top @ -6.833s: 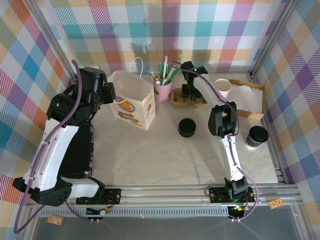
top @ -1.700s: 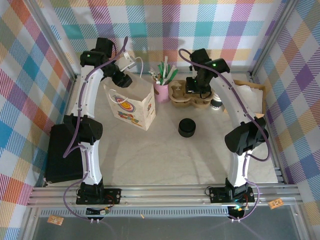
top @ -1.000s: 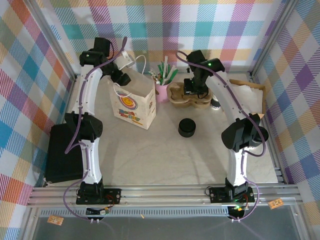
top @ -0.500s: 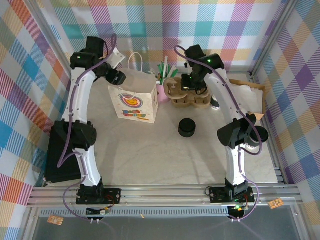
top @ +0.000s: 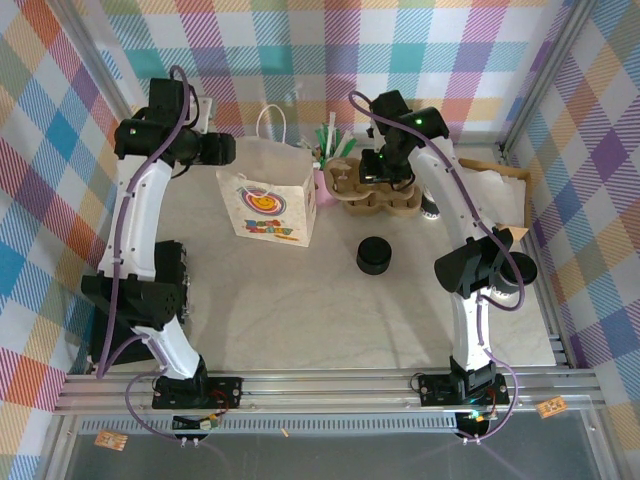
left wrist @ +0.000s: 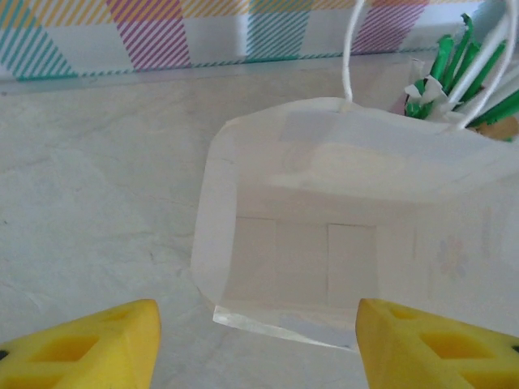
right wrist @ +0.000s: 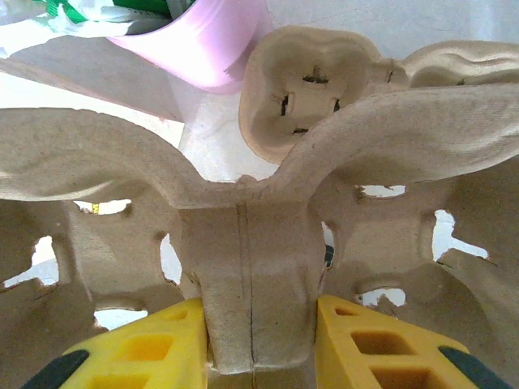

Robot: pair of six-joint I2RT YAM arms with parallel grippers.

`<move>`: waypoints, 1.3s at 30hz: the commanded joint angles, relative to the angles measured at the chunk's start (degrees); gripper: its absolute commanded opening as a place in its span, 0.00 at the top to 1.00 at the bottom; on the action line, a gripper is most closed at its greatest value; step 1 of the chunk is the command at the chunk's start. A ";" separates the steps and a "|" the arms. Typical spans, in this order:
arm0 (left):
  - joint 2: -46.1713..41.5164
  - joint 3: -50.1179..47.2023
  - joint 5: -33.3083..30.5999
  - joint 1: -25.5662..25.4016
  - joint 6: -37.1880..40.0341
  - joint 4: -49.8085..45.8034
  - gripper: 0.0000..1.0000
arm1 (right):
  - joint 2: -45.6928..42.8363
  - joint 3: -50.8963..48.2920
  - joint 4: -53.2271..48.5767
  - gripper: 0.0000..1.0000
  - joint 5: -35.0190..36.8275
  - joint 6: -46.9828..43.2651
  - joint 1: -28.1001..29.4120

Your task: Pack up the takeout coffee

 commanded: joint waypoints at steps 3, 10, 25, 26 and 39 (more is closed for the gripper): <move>7.60 6.32 4.09 2.74 -7.39 -2.11 0.34 | -1.44 0.71 -0.75 0.66 -1.38 0.87 0.72; 15.65 13.87 7.68 5.17 -8.31 -3.54 0.34 | -2.41 0.01 -0.98 0.65 -1.38 0.46 0.74; 16.80 11.09 13.74 5.39 -7.46 -7.49 0.61 | -2.87 -0.65 -0.92 0.66 -1.96 -1.69 0.72; 16.60 10.66 13.96 5.39 -7.74 -7.64 0.65 | -2.95 -0.74 -0.84 0.66 -2.14 -1.78 0.79; -1.61 -11.29 12.20 5.29 -15.26 1.69 0.96 | -6.96 -4.42 -0.39 0.65 -3.84 -1.79 0.73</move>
